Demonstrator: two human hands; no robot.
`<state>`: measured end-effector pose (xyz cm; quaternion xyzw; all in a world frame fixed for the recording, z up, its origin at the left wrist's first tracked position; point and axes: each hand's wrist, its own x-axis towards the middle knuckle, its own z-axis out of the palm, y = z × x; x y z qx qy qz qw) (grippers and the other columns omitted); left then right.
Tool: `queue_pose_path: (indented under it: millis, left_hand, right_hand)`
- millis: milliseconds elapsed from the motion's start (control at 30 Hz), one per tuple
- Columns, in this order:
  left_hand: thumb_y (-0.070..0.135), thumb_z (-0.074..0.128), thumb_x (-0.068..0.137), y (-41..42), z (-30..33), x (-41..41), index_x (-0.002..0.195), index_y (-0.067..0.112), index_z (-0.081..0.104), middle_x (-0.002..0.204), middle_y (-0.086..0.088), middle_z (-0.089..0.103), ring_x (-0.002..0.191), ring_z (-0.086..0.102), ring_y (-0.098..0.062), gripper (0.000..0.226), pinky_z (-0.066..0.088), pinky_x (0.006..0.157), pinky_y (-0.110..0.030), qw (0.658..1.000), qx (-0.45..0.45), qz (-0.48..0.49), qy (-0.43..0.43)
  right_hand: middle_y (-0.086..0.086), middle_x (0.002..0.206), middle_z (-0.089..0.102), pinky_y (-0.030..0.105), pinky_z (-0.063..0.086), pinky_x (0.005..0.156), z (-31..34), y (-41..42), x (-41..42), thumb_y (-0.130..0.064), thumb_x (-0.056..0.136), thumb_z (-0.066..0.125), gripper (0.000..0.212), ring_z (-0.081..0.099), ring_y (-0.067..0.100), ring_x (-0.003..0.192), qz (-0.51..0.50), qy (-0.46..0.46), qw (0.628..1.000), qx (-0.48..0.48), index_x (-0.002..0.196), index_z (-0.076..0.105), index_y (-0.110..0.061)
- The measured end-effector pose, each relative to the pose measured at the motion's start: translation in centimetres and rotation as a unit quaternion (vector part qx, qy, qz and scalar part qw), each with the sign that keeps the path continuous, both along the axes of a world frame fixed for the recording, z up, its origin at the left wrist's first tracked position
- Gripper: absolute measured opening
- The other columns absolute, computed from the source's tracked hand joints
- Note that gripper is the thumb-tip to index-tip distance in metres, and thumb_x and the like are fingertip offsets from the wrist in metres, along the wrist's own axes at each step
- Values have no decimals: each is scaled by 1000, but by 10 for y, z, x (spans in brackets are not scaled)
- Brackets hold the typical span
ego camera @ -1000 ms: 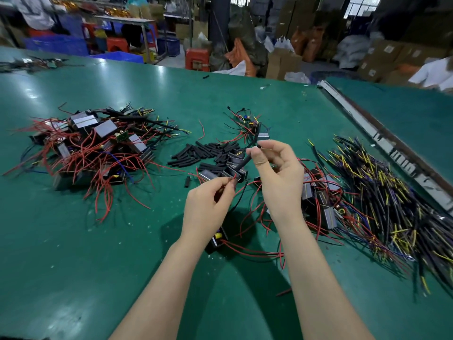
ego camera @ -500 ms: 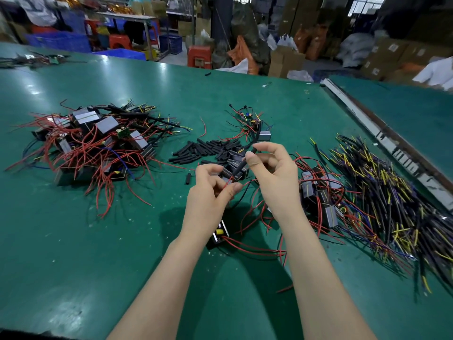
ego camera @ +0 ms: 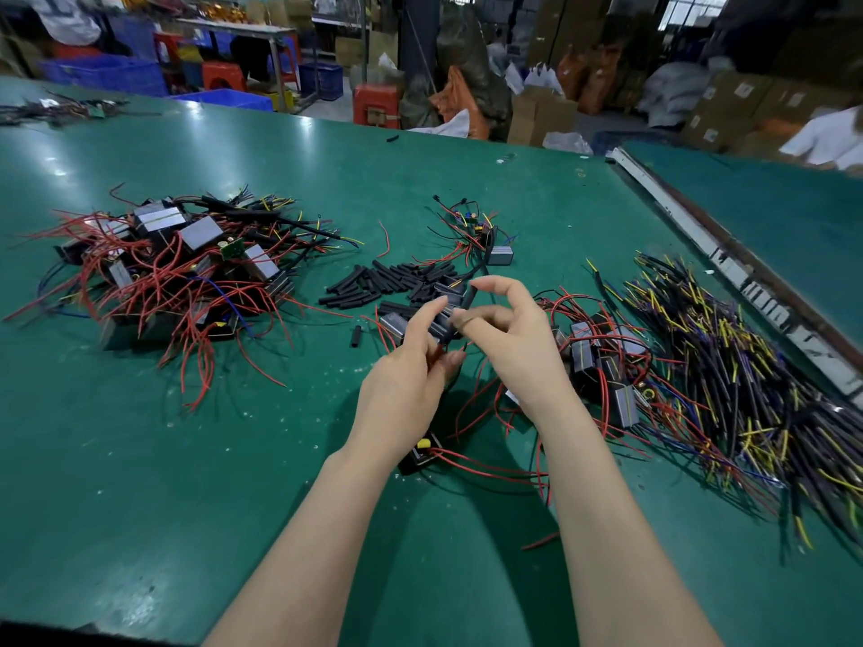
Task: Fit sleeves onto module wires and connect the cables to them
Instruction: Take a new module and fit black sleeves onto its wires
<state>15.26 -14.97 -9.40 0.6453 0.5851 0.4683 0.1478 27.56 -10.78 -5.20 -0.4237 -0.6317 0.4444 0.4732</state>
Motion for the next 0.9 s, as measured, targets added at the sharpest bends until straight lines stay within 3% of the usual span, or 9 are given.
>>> queue_pose_path:
  millis: [100, 233, 333, 433, 567, 667, 800, 900]
  left_hand:
    - [26, 58, 92, -1, 2, 1, 142, 25, 33, 71, 29, 49, 62, 36, -17, 56, 43, 64, -42, 1000, 15, 3, -2]
    - [19, 63, 88, -2, 5, 0, 139, 17, 41, 56, 14, 39, 70, 39, -18, 56, 39, 76, -42, 999, 29, 22, 10]
    - [25, 66, 86, -3, 4, 1, 138, 21, 42, 62, 21, 42, 86, 48, -17, 57, 25, 78, -31, 998, 34, 55, 24]
    - [48, 64, 82, -5, 3, -3, 134, 33, 42, 73, 28, 51, 94, 43, -4, 58, 16, 78, -26, 995, 28, 70, 60]
    - [62, 59, 78, -5, -2, -9, 101, 38, 65, 98, 23, 57, 113, 38, -9, 34, 12, 83, -30, 980, -27, 100, 171]
    - [50, 61, 84, -4, -3, -8, 84, 34, 73, 103, 21, 59, 115, 36, -14, 20, 10, 78, -29, 981, -38, 102, 159]
    - [38, 64, 87, -2, -3, -6, 79, 27, 73, 99, 18, 62, 111, 40, -20, 16, 7, 70, -28, 983, 4, 110, 145]
    - [36, 62, 90, -4, 0, -2, 77, 22, 71, 95, 15, 64, 109, 42, -21, 20, 8, 68, -28, 982, 16, 124, 139]
  right_hand:
    - [-5, 77, 72, 28, 46, 76, 0, -1, 0, -16, 84, 68, 34, 62, 7, 68, 27, -61, 998, 14, 103, 51, -38]
    - [-9, 78, 73, 32, 46, 87, -1, 0, 4, -18, 85, 65, 33, 63, 9, 82, 43, -120, 992, 1, 104, 49, -39]
    - [-6, 82, 73, 32, 46, 85, 0, -1, 7, -17, 85, 65, 35, 64, 13, 85, 65, -113, 991, 0, 106, 48, -39]
    - [-4, 81, 73, 34, 47, 80, 1, 0, 8, -16, 85, 65, 34, 64, 13, 79, 30, -95, 995, 16, 103, 48, -39]
    - [8, 80, 73, 45, 47, 86, -3, 6, 12, -14, 85, 66, 33, 63, 33, 86, -49, -46, 998, 22, 101, 46, -35]
    - [6, 80, 73, 44, 46, 86, -7, 9, 12, -16, 85, 67, 32, 63, 28, 84, -88, -30, 995, 27, 100, 47, -35]
    - [-6, 82, 70, 32, 42, 74, -9, 10, 9, -31, 83, 69, 28, 53, 4, 69, -125, -26, 989, 69, 99, 49, -44]
    - [-8, 93, 67, 25, 37, 74, -11, 8, 4, -38, 85, 67, 25, 59, 5, 89, -113, -33, 989, 94, 101, 50, -47]
